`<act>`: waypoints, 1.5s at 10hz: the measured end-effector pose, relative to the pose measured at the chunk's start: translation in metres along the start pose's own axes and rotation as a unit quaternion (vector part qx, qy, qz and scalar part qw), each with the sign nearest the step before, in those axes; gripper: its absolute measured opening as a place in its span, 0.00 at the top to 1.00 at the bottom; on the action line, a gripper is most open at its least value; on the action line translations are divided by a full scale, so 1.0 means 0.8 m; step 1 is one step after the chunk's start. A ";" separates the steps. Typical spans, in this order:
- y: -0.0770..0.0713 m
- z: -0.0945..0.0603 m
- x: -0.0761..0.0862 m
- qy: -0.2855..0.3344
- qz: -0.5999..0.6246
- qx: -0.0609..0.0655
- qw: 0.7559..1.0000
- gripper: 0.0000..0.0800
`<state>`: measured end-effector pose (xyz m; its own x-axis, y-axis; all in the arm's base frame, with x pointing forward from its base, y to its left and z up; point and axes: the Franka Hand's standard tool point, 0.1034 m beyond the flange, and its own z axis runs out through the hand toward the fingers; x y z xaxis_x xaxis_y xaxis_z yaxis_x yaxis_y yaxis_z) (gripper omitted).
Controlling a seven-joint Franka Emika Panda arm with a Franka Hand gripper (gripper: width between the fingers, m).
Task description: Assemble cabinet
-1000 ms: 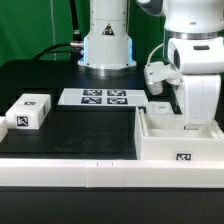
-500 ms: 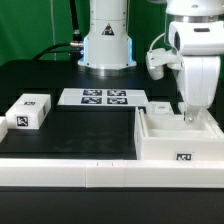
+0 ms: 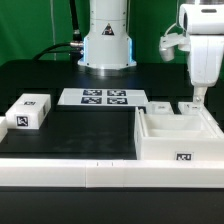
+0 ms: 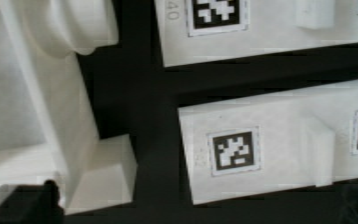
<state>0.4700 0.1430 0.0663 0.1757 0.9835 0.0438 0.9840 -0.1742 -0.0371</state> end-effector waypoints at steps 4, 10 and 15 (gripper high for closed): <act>-0.028 0.010 0.011 0.010 -0.002 -0.006 1.000 0.00; -0.058 0.047 0.016 0.032 -0.007 -0.010 0.999 0.00; -0.067 0.066 0.011 0.032 -0.001 0.003 0.999 0.00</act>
Offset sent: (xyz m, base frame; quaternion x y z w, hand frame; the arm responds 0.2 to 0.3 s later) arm -0.0436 0.0273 -0.0066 -0.0195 0.0311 0.0019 0.9993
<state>0.4175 0.1632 0.0161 0.1752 0.9786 0.1076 0.9842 -0.1714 -0.0436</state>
